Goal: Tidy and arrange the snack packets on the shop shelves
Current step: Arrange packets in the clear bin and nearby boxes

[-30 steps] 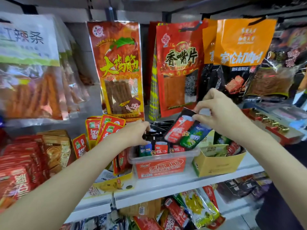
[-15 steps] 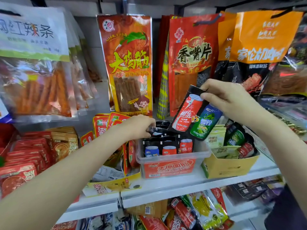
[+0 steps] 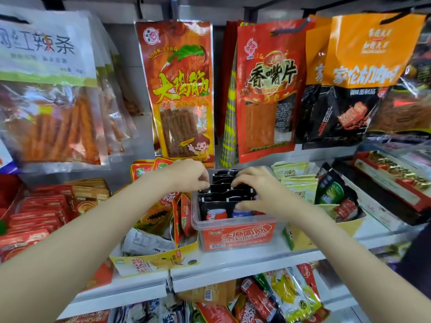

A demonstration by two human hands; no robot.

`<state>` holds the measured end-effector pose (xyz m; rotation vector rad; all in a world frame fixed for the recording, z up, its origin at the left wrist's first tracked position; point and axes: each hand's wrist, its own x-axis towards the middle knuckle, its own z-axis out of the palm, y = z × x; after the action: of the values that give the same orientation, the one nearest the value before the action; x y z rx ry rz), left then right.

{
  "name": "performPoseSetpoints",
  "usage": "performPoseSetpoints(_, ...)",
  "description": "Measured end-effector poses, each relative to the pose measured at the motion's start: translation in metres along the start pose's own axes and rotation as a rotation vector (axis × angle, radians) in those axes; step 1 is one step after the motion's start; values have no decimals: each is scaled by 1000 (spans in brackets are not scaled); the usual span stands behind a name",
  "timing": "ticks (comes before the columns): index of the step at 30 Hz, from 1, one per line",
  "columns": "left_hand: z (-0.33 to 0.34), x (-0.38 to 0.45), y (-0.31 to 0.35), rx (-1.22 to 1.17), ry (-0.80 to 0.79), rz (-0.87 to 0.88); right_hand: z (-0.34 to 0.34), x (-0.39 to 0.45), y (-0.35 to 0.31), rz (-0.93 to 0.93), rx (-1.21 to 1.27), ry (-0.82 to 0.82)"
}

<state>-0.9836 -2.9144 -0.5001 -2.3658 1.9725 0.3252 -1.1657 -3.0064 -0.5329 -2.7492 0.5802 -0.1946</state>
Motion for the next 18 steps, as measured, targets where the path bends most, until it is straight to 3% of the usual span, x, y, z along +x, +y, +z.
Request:
performPoseSetpoints(3, 0, 0, 3, -62, -148, 43, -12, -8, 22, 169, 16, -63)
performPoseSetpoints(5, 3, 2, 9, 24, -181, 52, -15, -7, 30, 228, -6, -56)
performPoseSetpoints(10, 14, 8, 26, 145, -84, 68, -7, 1, 27, 178, -356, 24)
performPoseSetpoints(13, 14, 8, 30, 114, -42, 103, -8, 2, 29, 165, -268, 133)
performPoseSetpoints(18, 16, 7, 25, -158, 113, 107, -34, -6, 35, 164, -170, 193)
